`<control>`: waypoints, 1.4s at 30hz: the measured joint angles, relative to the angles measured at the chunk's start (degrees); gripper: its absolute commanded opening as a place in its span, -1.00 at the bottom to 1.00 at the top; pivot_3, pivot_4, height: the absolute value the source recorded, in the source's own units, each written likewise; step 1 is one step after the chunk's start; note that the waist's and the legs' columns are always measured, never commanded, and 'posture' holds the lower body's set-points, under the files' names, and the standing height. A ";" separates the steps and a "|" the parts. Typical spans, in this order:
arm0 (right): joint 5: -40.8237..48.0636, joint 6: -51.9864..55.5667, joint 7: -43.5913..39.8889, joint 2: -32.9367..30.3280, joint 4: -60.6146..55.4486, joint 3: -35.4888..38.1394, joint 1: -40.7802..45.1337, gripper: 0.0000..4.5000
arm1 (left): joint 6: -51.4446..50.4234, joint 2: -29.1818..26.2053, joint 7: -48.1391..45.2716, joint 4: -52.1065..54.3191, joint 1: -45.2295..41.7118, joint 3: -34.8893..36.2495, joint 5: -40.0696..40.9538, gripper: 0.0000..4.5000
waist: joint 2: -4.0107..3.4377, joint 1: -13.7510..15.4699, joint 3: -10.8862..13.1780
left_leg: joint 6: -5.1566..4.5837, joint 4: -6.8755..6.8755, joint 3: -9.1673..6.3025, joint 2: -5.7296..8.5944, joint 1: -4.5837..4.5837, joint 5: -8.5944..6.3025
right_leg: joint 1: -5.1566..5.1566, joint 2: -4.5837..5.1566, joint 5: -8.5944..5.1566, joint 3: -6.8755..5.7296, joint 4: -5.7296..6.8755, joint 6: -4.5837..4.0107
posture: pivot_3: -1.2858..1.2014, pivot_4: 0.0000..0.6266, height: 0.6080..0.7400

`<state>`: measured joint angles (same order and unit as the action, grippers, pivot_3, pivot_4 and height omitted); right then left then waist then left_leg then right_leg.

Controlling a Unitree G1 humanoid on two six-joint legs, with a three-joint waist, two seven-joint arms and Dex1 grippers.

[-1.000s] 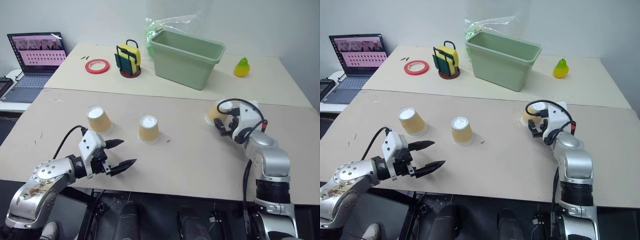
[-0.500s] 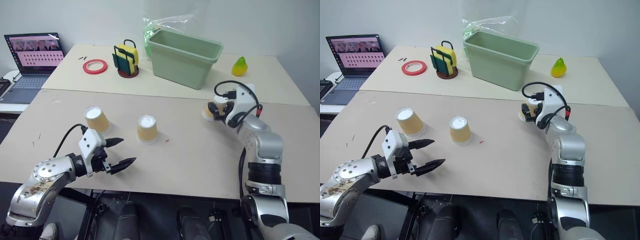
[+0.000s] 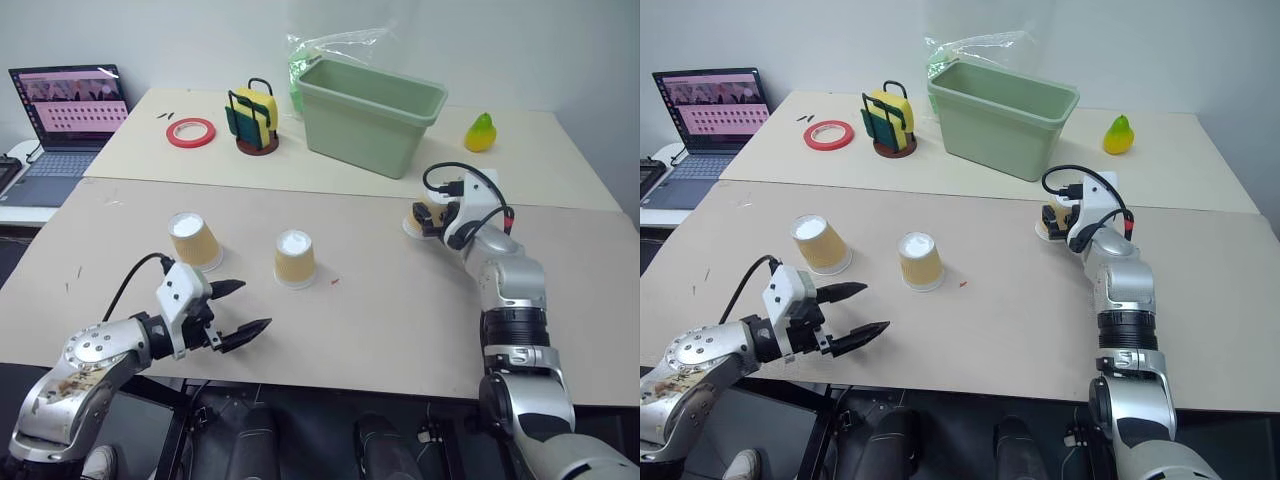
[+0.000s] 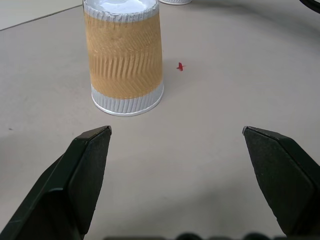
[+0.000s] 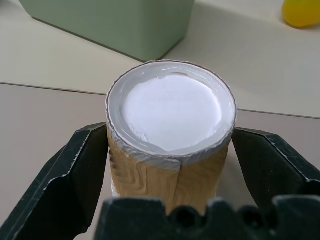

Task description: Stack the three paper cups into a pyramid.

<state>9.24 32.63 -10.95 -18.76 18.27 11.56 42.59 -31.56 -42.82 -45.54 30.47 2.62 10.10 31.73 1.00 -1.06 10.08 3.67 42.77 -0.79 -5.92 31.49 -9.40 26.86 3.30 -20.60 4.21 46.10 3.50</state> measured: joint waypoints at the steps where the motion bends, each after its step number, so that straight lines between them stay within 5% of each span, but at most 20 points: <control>1: 0.01 -0.04 -0.01 0.00 0.01 -0.01 0.08 0.66 | -0.01 0.00 0.02 0.09 0.01 0.00 0.01 1.00 | 0.00 0.00 0.00 | 0.00 0.00 0.00 0.00 0.00 0.00 | 0.00 0.00 0.00 0.00 0.00 0.00 | 0.03 -0.52 -0.27; 5: 0.01 -0.14 -0.19 0.00 0.02 -0.09 0.25 0.06 | -0.08 0.00 0.18 0.09 0.00 0.01 0.01 1.00 | 0.00 -0.02 0.00 | 0.00 0.00 0.00 0.00 0.00 0.00 | 0.01 0.00 0.00 0.00 0.00 0.00 | 0.03 -0.52 -0.27; 13: 1.18 0.32 -7.36 -5.01 -3.76 -2.25 -0.23 0.06 | -0.10 0.00 0.47 0.12 0.49 0.03 -0.01 1.00 | -0.11 0.30 0.08 | 0.00 0.03 0.00 0.02 0.12 0.00 | 0.08 0.02 0.00 0.00 0.00 0.00 | 0.03 -0.52 -0.27; 20: 10.49 5.26 -27.34 -16.43 -19.10 -3.81 -2.81 0.06 | -0.29 0.08 1.09 0.29 0.79 0.05 0.01 1.00 | -0.13 -0.04 0.09 | 0.00 0.00 -0.01 -0.01 0.19 0.00 | 0.15 0.00 0.00 0.00 0.00 0.00 | 0.03 -0.52 -0.27; 25: 13.92 5.86 -40.20 -20.32 -25.45 -12.22 -6.31 0.06 | -1.10 0.17 1.19 0.38 0.73 0.03 0.05 1.00 | -0.11 -0.24 0.08 | -0.01 0.01 -0.02 -0.01 0.06 0.00 | 0.05 0.00 0.00 -0.01 -0.02 -0.01 | 0.03 -0.52 -0.27; 32: 8.30 -1.03 -45.56 -15.59 -21.94 -24.81 -6.89 0.06 | -1.64 0.43 1.72 0.91 0.84 0.13 0.25 1.00 | -0.08 -0.29 0.08 | 0.00 -0.01 -0.01 -0.02 -0.04 0.01 | -0.02 -0.01 0.02 -0.01 -0.03 0.00 | 0.03 -0.52 -0.27; 42: 4.91 -6.29 -46.32 -10.75 -13.75 -26.34 -2.91 0.06 | -2.50 0.43 2.87 3.01 3.10 1.79 1.53 1.00 | -0.07 -0.12 0.08 | 0.01 -0.01 -0.03 -0.02 -0.31 0.00 | -0.28 -0.01 0.01 -0.04 -0.03 -0.01 | 0.03 -0.52 -0.27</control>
<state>14.15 26.34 -57.27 -29.51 4.53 -14.78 39.67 -34.06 -42.39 -42.68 33.48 5.72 11.89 33.26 0.92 -1.17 10.16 3.68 42.77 -0.82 -5.94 31.18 -9.40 26.58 3.29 -20.60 4.17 46.07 3.50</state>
